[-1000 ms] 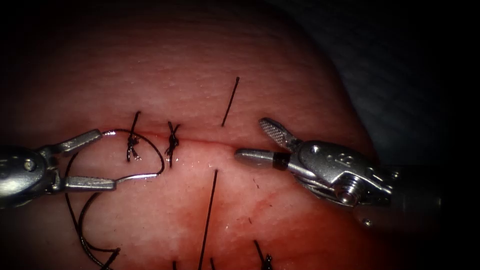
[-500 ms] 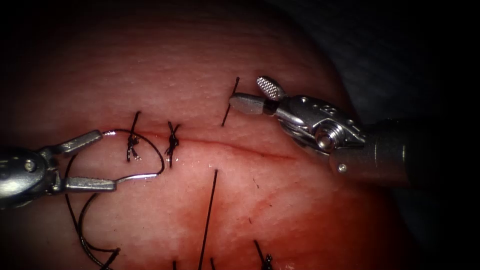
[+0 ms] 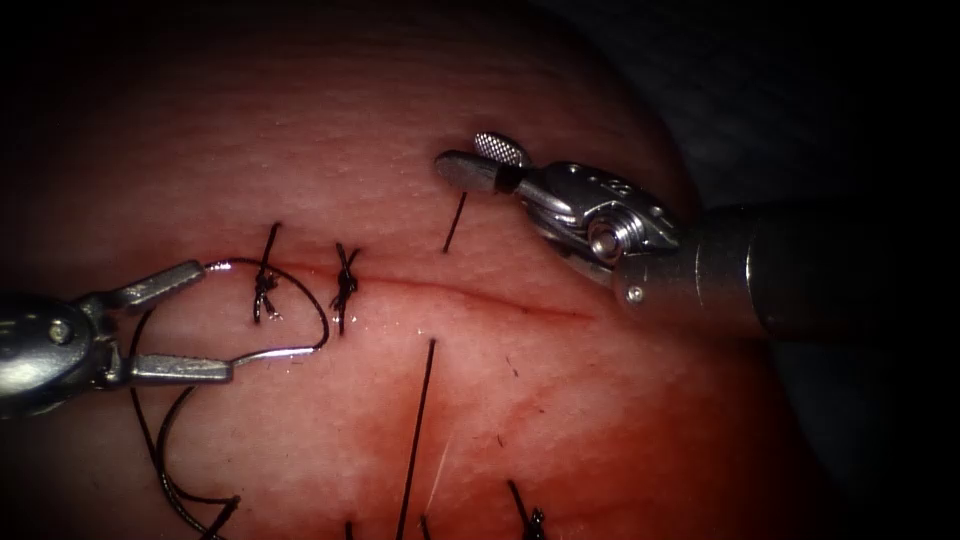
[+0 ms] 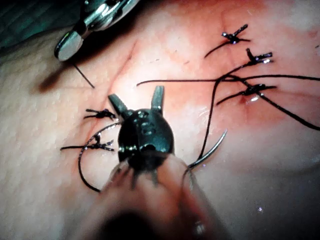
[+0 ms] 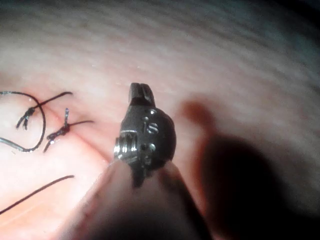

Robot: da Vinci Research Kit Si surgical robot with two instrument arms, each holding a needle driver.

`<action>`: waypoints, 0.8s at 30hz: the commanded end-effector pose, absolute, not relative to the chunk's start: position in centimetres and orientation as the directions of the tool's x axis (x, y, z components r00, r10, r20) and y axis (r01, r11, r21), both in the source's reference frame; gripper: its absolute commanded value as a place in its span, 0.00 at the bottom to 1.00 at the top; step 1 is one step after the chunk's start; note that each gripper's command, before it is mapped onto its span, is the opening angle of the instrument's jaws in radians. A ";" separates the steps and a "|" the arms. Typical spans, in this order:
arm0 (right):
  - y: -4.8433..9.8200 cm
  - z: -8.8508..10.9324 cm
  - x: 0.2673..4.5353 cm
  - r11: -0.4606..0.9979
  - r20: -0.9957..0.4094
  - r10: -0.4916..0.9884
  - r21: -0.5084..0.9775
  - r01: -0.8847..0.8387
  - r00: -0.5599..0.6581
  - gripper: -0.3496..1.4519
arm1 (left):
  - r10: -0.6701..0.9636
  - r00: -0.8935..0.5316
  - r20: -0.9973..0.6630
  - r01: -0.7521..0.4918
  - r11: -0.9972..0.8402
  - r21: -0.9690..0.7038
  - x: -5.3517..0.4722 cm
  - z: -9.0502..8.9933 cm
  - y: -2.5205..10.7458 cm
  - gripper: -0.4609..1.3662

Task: Wound Closure
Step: Adjust the tail of the suture with the right gripper

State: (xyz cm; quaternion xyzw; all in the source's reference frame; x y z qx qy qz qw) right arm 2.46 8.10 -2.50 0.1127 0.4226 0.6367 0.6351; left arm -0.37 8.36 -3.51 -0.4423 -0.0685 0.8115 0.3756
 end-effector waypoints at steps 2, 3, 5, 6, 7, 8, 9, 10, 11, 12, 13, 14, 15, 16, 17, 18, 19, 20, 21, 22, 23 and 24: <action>8.1 -2.5 2.46 0.162 -0.392 0.905 0.679 -0.716 -0.167 0.00 | 0.670 -0.326 -0.667 -0.547 -0.709 -0.445 -0.36 -3.5 8.4 0.53; 8.1 -2.5 2.46 0.162 -0.393 0.904 0.679 -0.716 -0.167 0.00 | 0.670 -0.326 -0.667 -0.547 -0.709 -0.445 -0.36 -3.5 8.4 0.53; 8.1 -2.5 2.46 0.163 -0.393 0.904 0.679 -0.716 -0.167 0.00 | 0.670 -0.327 -0.667 -0.547 -0.709 -0.445 -0.36 -3.5 8.4 0.53; 8.1 -2.5 2.46 0.163 -0.393 0.904 0.679 -0.716 -0.167 0.00 | 0.670 -0.327 -0.667 -0.547 -0.709 -0.445 -0.36 -3.5 8.4 0.53; 8.1 -2.5 2.46 0.163 -0.391 0.906 0.680 -0.715 -0.165 0.00 | 0.670 -0.327 -0.667 -0.546 -0.709 -0.445 -0.36 -3.5 8.4 0.53; 8.1 -2.5 2.46 0.169 -0.397 0.903 0.679 -0.715 -0.164 0.00 | 0.670 -0.327 -0.667 -0.546 -0.709 -0.445 -0.36 -3.5 8.4 0.54; 8.1 -2.5 2.45 0.174 -0.403 0.901 0.677 -0.715 -0.162 0.00 | 0.670 -0.327 -0.667 -0.546 -0.709 -0.445 -0.36 -3.5 8.4 0.54; 8.1 -2.5 2.45 0.179 -0.410 0.898 0.674 -0.717 -0.161 0.00 | 0.670 -0.327 -0.667 -0.546 -0.709 -0.445 -0.36 -3.5 8.4 0.54; 8.2 -2.5 2.44 0.189 -0.423 0.892 0.670 -0.718 -0.160 0.00 | 0.670 -0.327 -0.667 -0.546 -0.709 -0.445 -0.36 -3.5 8.4 0.54; 8.2 -2.5 2.44 0.193 -0.432 0.887 0.668 -0.719 -0.162 0.00 | 0.670 -0.327 -0.667 -0.546 -0.709 -0.445 -0.36 -3.5 8.4 0.54; 8.2 -2.5 2.44 0.204 -0.446 0.880 0.665 -0.718 -0.163 0.00 | 0.670 -0.327 -0.667 -0.546 -0.709 -0.445 -0.36 -3.5 8.4 0.54; 8.2 -2.5 2.44 0.208 -0.451 0.878 0.662 -0.721 -0.161 0.00 | 0.670 -0.327 -0.667 -0.546 -0.709 -0.445 -0.36 -3.5 8.4 0.54; 8.2 -2.5 2.43 0.212 -0.458 0.874 0.661 -0.720 -0.162 0.00 | 0.670 -0.327 -0.667 -0.546 -0.709 -0.445 -0.36 -3.5 8.4 0.53; 8.2 -2.6 2.44 0.221 -0.467 0.870 0.657 -0.721 -0.159 0.00 | 0.670 -0.327 -0.667 -0.546 -0.709 -0.445 -0.36 -3.5 8.4 0.54; 8.2 -2.6 2.43 0.225 -0.475 0.865 0.656 -0.720 -0.162 0.00 | 0.670 -0.327 -0.667 -0.546 -0.710 -0.445 -0.36 -3.5 8.4 0.53; 8.3 -2.6 2.43 0.234 -0.484 0.861 0.653 -0.721 -0.159 0.00 | 0.670 -0.327 -0.667 -0.546 -0.710 -0.445 -0.35 -3.5 8.4 0.53; 8.3 -2.6 2.43 0.238 -0.489 0.858 0.651 -0.721 -0.158 0.00 | 0.670 -0.329 -0.665 -0.545 -0.710 -0.446 -0.35 -3.5 8.4 0.53; 8.3 -2.6 2.43 0.236 -0.490 0.857 0.652 -0.720 -0.162 0.00 | 0.670 -0.329 -0.665 -0.545 -0.710 -0.446 -0.35 -3.5 8.4 0.53; 8.3 -2.7 2.43 0.239 -0.493 0.855 0.651 -0.720 -0.161 0.00 | 0.670 -0.329 -0.665 -0.545 -0.710 -0.446 -0.35 -3.5 8.4 0.53; 8.3 -2.7 2.43 0.242 -0.496 0.853 0.650 -0.720 -0.161 0.00 | 0.670 -0.332 -0.664 -0.544 -0.711 -0.446 -0.35 -3.5 8.4 0.53; 8.4 -2.7 2.43 0.246 -0.500 0.851 0.648 -0.720 -0.160 0.00 | 0.671 -0.334 -0.662 -0.543 -0.711 -0.447 -0.35 -3.5 8.4 0.53; 8.4 -2.8 2.43 0.244 -0.499 0.851 0.650 -0.720 -0.162 0.00 | 0.671 -0.334 -0.662 -0.543 -0.711 -0.447 -0.35 -3.5 8.4 0.53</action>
